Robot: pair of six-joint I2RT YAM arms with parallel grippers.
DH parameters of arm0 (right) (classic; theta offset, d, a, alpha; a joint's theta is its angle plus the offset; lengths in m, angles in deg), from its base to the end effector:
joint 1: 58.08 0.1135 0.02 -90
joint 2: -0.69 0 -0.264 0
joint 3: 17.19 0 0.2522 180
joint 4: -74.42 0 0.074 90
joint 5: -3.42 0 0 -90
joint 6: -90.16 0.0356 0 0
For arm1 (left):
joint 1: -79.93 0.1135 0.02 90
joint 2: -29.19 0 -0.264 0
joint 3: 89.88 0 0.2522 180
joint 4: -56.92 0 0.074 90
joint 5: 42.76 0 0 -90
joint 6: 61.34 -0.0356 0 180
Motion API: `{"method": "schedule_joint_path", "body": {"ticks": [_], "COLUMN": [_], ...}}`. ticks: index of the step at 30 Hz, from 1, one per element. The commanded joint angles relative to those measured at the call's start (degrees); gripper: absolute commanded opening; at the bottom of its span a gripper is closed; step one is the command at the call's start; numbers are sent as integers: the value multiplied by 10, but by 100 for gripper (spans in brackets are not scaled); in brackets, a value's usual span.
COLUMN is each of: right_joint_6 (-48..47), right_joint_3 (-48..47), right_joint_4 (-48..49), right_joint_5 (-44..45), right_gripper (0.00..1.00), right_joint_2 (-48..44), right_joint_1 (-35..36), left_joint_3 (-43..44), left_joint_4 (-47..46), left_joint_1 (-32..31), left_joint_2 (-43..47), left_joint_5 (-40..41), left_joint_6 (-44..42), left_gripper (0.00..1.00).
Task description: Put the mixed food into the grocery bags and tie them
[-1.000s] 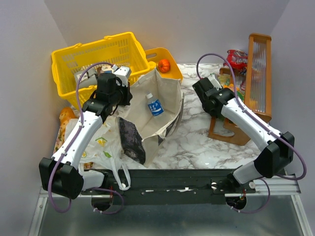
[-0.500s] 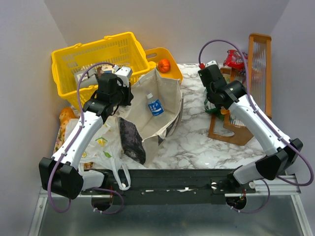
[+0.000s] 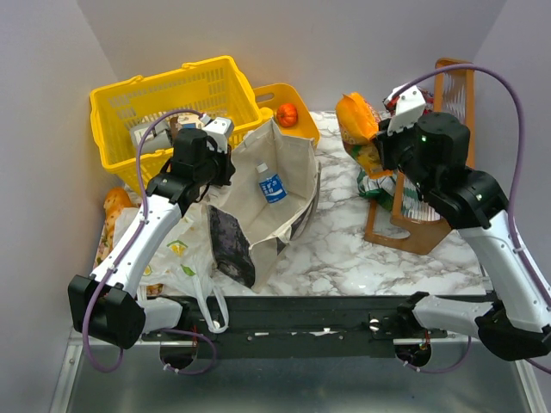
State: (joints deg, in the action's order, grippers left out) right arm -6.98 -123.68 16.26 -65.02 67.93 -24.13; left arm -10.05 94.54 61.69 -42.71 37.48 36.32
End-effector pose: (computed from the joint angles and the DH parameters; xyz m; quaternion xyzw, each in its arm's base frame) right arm 0.1852 0.1089 0.4818 -0.1787 0.7866 -0.0156 0.5908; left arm 0.2664 -0.0942 0.3452 0.1220 0.8539 -0.1839 0.4713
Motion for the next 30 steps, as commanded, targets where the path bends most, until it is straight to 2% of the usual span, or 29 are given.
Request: {"method": "schedule_joint_path", "body": {"ticks": [1,5,8,14,18,20,28,30], "right_joint_6": [-6,13,33,69,97,108,138,140], "right_joint_3": [-10,-9,-16,-4,3,11,34,21], "right_joint_4": [152,212,242,249,173,134,93,82], "right_joint_5": [-178,-325,-375,-366,-321,-319,-334,-334], "right_gripper": [1,1,1,1,1,1,1,15], "right_joint_2": [-25,-17,21,105,179,189,225,246], "right_joint_1": [22,37,62,101,101,101,134,142], "left_joint_3": [-5,-6,-7,-7,-8,-7,-6,-7], "left_joint_4": [16,15,13,14,14,16,14,15], "left_joint_1": [-9,-11,-12,-14,-14,-14,-14,-14], "left_joint_2": [-3,-1,-1,2,6,7,8,10], "left_joint_5": [-1,1,2,11,22,25,18,19], "left_joint_6": [-4,-5,-4,-5,-9,-9,-6,-6], "left_gripper": [0,0,0,0,0,0,0,0]}}
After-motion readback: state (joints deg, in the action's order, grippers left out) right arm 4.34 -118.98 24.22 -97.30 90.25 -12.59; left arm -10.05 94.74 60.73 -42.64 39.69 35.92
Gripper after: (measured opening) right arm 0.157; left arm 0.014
